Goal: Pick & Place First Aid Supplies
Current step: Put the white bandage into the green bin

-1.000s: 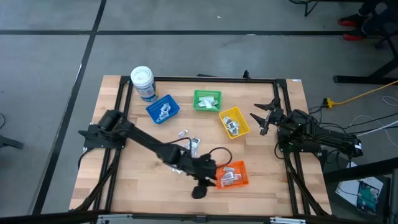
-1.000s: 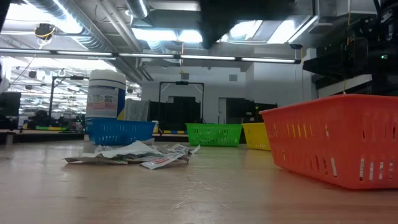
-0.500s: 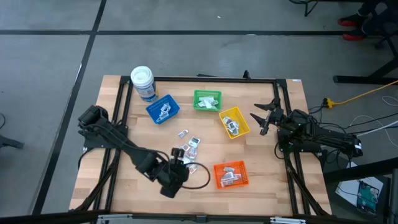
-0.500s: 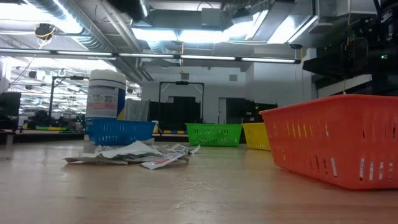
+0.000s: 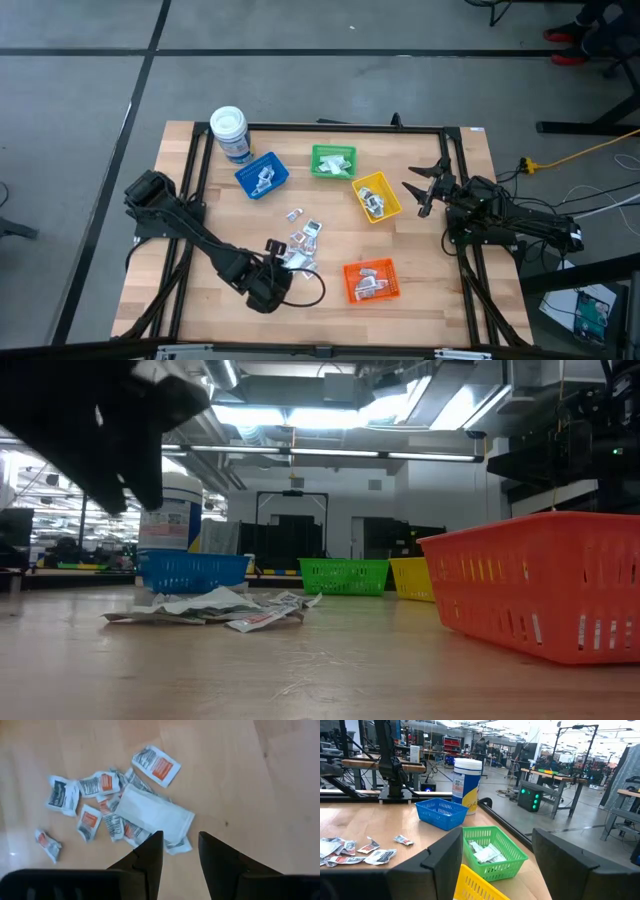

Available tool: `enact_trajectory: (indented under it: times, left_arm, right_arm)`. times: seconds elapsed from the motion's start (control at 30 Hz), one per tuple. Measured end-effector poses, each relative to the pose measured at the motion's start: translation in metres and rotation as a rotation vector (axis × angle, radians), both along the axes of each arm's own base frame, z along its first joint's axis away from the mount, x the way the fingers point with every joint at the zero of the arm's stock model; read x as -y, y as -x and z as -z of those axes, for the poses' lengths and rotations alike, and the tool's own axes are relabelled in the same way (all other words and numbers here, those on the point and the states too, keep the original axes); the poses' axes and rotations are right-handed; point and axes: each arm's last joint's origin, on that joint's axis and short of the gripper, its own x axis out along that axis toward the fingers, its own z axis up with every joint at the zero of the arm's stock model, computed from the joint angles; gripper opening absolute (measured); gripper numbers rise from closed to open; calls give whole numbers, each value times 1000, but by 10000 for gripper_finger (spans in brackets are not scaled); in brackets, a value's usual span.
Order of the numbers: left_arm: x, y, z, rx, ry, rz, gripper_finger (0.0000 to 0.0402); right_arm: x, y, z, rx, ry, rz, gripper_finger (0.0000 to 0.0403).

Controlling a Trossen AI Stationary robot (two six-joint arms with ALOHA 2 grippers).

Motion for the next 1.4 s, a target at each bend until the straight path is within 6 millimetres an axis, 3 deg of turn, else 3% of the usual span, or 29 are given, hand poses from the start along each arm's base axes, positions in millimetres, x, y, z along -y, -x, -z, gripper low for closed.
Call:
enact_trajectory:
  times: [0.43,0.63,0.9,1.1,1.23,1.4]
  left_arm:
    - [-3,4,39,11,-82,274,118]
    - [-6,-1,43,40,-77,271,118]
    - [-10,-16,66,14,-38,290,118]
    - [-19,-22,67,0,-6,244,117]
    - [-22,-22,68,-24,34,216,94]
    - [-25,-22,69,-51,85,122,26]
  right_arm:
    - [0,0,0,0,0,0,236]
    - [0,0,0,0,0,0,236]
    - [0,0,0,0,0,0,236]
    - [0,0,0,0,0,0,236]
    - [0,0,0,-1,0,0,236]
    - [0,0,0,-1,0,0,236]
